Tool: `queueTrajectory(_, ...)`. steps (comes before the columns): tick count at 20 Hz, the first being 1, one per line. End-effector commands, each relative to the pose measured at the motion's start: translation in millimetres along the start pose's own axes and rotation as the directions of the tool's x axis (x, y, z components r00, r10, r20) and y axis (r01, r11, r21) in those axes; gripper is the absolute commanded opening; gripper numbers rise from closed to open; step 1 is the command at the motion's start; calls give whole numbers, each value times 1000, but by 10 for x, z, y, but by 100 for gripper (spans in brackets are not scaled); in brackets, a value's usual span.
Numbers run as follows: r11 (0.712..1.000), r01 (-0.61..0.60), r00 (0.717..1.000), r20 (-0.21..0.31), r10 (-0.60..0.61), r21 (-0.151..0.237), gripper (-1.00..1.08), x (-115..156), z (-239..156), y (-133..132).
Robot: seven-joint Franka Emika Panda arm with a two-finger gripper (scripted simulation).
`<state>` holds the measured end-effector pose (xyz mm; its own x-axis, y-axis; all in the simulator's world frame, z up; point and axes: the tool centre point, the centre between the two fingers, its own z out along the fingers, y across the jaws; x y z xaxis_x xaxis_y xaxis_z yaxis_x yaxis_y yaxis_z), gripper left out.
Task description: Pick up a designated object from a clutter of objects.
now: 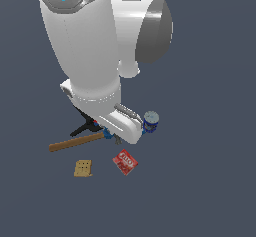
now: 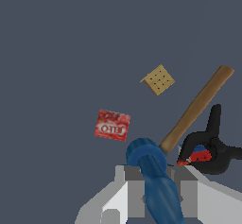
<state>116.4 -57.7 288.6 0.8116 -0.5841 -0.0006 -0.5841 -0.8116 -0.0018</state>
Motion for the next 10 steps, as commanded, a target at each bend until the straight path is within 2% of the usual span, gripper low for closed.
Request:
queueTrajectory(1, 1000, 0, 1000, 1, 0, 0, -100, 76, -245, 160)
queueTrajectory(10, 1000, 1, 1000, 0, -1, -1, -100, 356, -1049, 664)
